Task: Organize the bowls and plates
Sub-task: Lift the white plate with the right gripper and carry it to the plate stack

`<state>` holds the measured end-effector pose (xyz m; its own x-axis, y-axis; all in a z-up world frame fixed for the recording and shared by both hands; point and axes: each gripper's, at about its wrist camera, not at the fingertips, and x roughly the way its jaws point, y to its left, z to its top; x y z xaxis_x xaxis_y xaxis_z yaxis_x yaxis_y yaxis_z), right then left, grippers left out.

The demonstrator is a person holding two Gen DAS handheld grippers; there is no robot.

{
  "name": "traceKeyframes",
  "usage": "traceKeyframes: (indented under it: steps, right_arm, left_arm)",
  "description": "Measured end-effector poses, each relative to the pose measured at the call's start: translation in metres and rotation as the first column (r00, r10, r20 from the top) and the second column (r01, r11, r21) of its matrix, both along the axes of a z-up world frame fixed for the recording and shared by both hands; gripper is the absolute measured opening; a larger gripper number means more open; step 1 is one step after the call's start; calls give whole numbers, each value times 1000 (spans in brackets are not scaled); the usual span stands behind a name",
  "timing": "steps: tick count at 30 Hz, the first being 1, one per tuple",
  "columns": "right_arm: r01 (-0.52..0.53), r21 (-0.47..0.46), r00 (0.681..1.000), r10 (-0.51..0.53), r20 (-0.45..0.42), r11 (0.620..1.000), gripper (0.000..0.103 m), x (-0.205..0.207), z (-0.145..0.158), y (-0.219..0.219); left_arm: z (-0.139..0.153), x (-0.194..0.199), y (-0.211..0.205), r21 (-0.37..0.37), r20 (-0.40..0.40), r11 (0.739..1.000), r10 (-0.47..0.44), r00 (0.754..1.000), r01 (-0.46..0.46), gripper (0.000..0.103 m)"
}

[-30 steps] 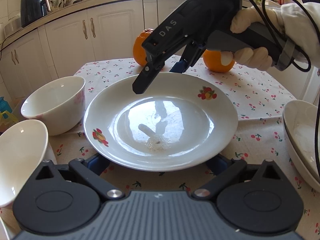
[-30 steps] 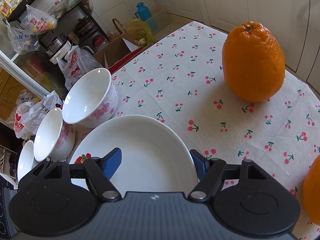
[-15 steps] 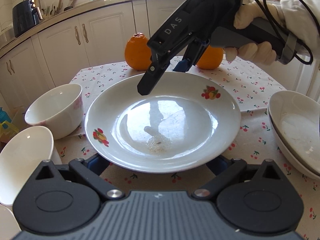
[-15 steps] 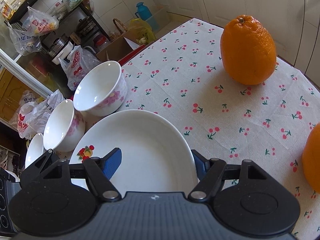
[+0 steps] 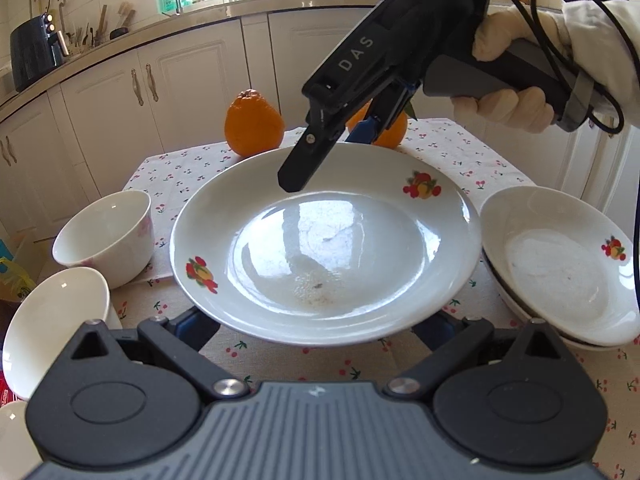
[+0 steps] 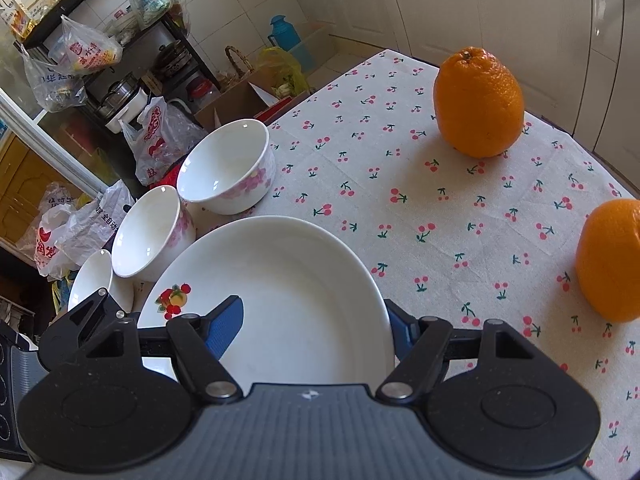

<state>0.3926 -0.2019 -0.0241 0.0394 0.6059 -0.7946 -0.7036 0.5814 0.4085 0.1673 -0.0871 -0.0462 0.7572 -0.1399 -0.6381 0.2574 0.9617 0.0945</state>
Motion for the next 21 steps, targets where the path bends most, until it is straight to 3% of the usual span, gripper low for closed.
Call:
traceKeyframes:
  steps: [13, 21]
  right_arm:
    - [66, -2, 997, -66, 27, 998, 79, -37, 21, -42]
    - [153, 11, 988, -153, 19, 988, 79, -68, 21, -90]
  left_arm:
    - [16, -25, -23, -10, 13, 996, -84, 996, 84, 100]
    - [17, -39, -49, -16, 0, 983, -182, 983, 182, 100]
